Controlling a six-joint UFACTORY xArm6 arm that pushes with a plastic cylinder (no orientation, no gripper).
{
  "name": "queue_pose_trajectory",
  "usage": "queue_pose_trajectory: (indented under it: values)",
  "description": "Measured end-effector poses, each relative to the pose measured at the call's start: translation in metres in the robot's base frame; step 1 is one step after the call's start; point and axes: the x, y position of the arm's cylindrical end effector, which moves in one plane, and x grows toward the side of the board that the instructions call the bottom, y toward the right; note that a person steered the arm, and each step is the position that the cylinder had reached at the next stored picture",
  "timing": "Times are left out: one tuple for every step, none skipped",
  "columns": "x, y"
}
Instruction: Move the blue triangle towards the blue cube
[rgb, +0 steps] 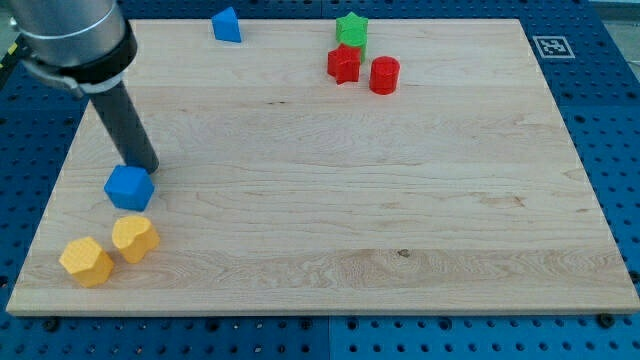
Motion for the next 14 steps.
queue_pose_trajectory:
  values:
    - [0.023, -0.001]
    - [0.027, -0.001]
    - [0.017, -0.004]
    - [-0.03, -0.007]
    - [-0.096, -0.007]
    - [-0.167, -0.007]
    - [-0.233, -0.007]
    - [-0.281, -0.006]
    - [-0.281, -0.005]
    - [-0.281, 0.001]
    - [-0.282, 0.025]
    - [-0.283, 0.053]
    - [-0.282, 0.068]
    - [-0.282, 0.077]
